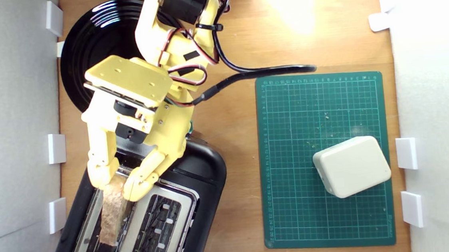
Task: Pick bread and place in toaster
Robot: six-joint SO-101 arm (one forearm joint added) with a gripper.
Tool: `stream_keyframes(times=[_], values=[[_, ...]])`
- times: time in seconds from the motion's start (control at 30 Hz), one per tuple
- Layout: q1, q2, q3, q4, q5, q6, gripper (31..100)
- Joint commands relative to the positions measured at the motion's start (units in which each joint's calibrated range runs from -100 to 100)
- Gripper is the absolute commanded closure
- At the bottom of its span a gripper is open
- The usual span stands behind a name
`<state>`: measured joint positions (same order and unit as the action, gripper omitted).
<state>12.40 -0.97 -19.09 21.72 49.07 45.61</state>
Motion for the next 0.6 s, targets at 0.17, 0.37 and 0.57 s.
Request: stream_keyframes(times=[0.17,0.37,0.57], values=[[1.78,3.05,-1.38,-0.51,-2.99,-0.13,80.9],[3.55,5.13,-1.38,-3.32,-3.42,0.24,80.6],[3.39,4.71,-1.38,-3.32,-3.42,0.24,77.6]])
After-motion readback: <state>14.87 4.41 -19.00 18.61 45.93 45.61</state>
